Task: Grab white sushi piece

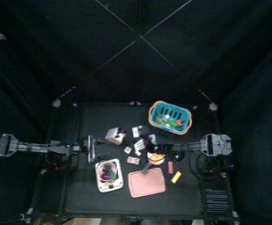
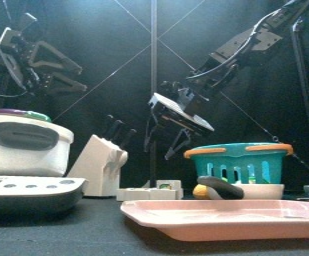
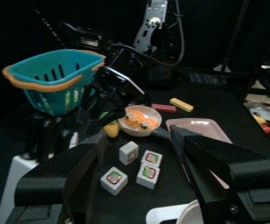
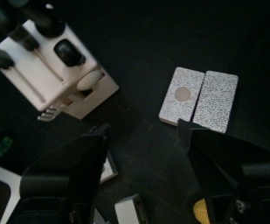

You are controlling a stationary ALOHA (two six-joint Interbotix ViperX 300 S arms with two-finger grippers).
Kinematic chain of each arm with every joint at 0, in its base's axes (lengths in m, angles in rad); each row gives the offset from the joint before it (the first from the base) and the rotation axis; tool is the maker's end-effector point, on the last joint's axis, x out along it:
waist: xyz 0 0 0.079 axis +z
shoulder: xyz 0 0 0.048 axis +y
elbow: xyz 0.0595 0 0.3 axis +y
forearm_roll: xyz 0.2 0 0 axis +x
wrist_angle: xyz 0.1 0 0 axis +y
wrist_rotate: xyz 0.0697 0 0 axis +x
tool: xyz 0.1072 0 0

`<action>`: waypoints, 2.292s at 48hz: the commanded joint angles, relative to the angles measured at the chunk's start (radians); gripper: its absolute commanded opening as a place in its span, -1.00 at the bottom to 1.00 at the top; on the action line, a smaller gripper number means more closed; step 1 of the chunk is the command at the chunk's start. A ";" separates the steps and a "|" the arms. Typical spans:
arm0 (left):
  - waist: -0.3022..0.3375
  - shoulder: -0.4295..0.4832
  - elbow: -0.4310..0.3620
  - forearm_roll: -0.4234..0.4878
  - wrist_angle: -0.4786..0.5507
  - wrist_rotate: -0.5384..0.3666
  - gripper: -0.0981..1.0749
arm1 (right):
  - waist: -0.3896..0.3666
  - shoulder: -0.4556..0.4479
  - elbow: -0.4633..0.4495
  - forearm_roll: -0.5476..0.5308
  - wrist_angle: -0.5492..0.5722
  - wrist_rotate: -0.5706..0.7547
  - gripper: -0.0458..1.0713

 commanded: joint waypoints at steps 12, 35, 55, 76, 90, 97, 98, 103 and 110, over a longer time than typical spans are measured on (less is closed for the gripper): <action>-0.032 0.146 -0.060 -0.009 -0.009 0.002 0.77 | 0.044 -0.210 0.155 -0.115 -0.100 -0.002 0.76; -0.057 0.265 -0.077 0.000 -0.009 0.005 0.77 | 0.149 -0.181 0.192 -0.121 -0.106 0.000 0.76; -0.049 0.265 -0.077 -0.003 -0.011 0.002 0.77 | 0.144 -0.046 0.135 -0.133 -0.100 -0.002 0.75; -0.054 0.265 -0.084 -0.009 -0.011 0.002 0.77 | 0.103 0.023 0.107 -0.149 -0.087 -0.002 0.74; -0.055 0.265 -0.081 -0.028 -0.011 0.000 0.77 | 0.097 0.061 0.091 -0.152 -0.089 -0.002 0.69; -0.055 0.265 -0.083 -0.035 -0.011 0.002 0.77 | 0.095 0.067 0.084 -0.152 -0.089 -0.002 0.65; -0.055 0.265 -0.083 -0.035 -0.011 0.000 0.77 | 0.095 0.067 0.084 -0.152 -0.089 -0.002 0.64; -0.055 0.265 -0.083 -0.035 -0.011 0.000 0.77 | 0.092 0.069 0.081 -0.152 -0.089 -0.002 0.63; -0.055 0.265 -0.081 -0.035 -0.011 0.000 0.77 | 0.089 0.072 0.081 -0.152 -0.089 -0.002 0.63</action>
